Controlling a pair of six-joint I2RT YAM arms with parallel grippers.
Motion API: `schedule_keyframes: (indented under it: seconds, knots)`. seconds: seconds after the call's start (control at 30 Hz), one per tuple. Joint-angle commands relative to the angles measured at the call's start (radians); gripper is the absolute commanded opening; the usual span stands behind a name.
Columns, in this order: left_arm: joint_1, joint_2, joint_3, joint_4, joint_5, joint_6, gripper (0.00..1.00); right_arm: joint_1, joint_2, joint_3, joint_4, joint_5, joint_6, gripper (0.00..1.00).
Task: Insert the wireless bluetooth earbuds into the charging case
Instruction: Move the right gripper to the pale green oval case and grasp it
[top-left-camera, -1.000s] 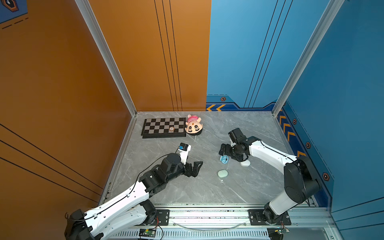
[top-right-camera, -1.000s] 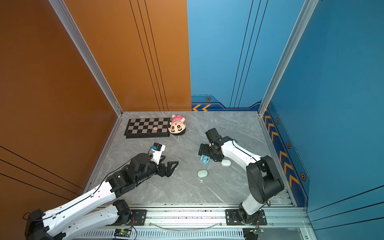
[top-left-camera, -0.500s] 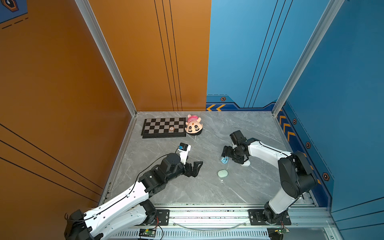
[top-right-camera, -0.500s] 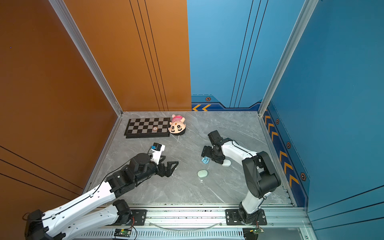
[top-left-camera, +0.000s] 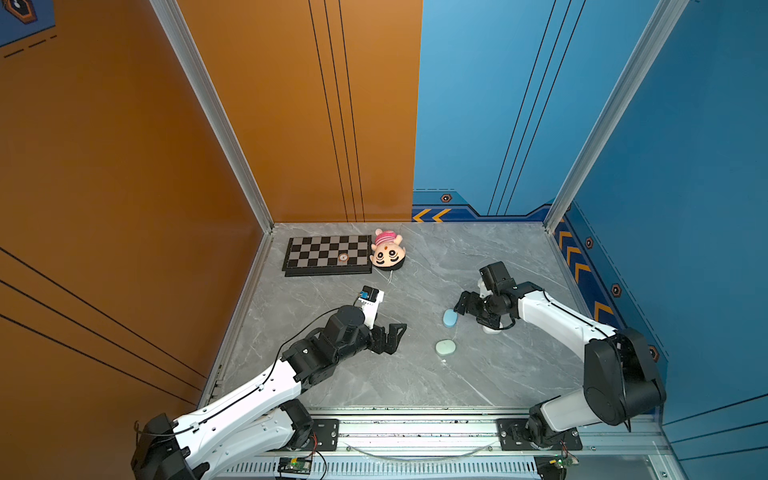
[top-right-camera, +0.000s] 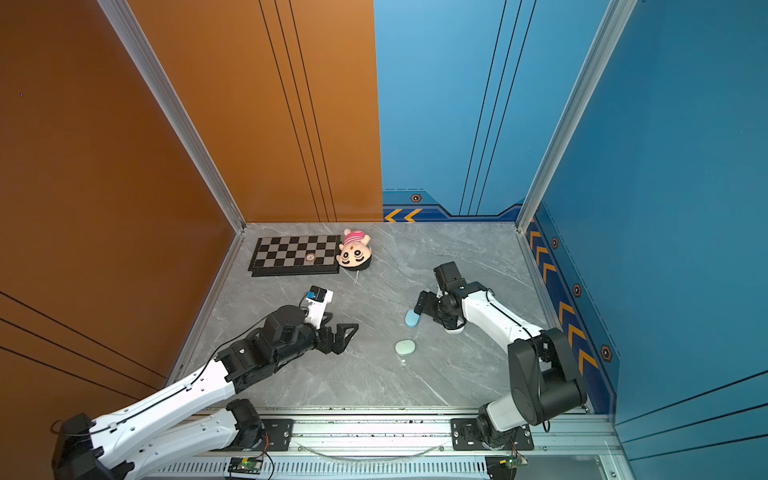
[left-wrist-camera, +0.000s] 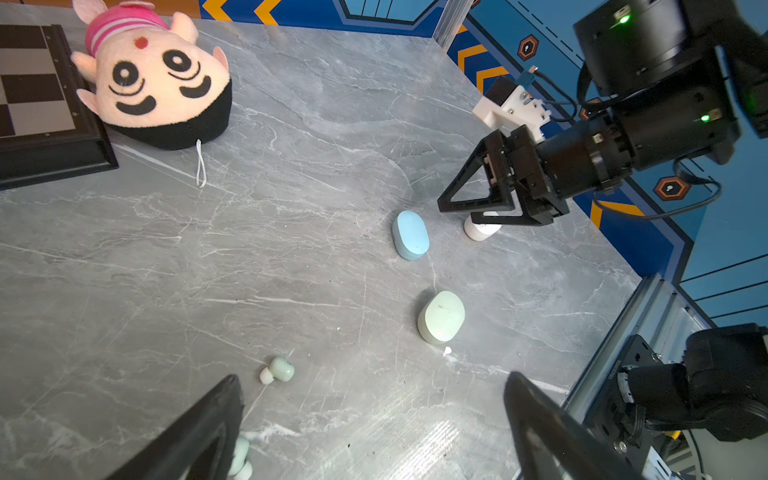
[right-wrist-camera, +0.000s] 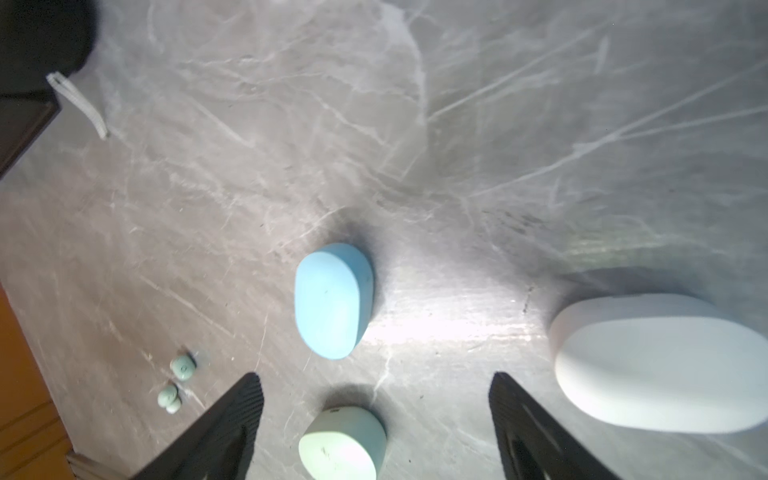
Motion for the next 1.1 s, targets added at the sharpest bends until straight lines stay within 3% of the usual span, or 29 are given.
schedule_keyframes:
  seconds: [0.0,0.1,0.2,0.33,0.43,0.53,0.63,0.73,1.07]
  knots:
    - [0.010,-0.006,0.039,-0.020,0.014,-0.012,0.98,0.065,-0.032,0.043,-0.130,-0.095,-0.187,0.83]
    - [0.014,-0.030,0.027,-0.007,0.028,-0.014,0.98,0.124,-0.049,0.059,-0.235,-0.121,-0.298,0.81]
    - [0.016,-0.068,-0.001,0.021,0.043,-0.022,0.98,0.162,-0.074,0.059,-0.287,-0.112,-0.333,0.79]
    - [0.021,-0.104,-0.025,0.046,0.054,-0.040,0.98,0.238,-0.100,0.069,-0.315,-0.060,-0.449,0.78]
    - [0.030,-0.106,-0.018,0.037,0.072,-0.055,0.98,0.331,-0.132,0.063,-0.318,0.031,-0.678,0.79]
    - [0.036,-0.098,-0.004,0.016,0.096,-0.066,0.98,0.400,-0.177,0.031,-0.312,0.110,-0.985,0.80]
    - [0.039,-0.090,0.018,-0.012,0.112,-0.070,0.98,0.403,-0.212,-0.002,-0.311,0.124,-1.252,0.82]
    - [0.040,-0.094,0.032,-0.033,0.119,-0.068,0.98,0.396,-0.238,-0.022,-0.303,0.131,-1.432,0.84]
    - [0.041,-0.124,0.033,-0.084,0.107,-0.076,0.98,0.325,-0.091,-0.008,-0.238,0.146,-1.589,0.81]
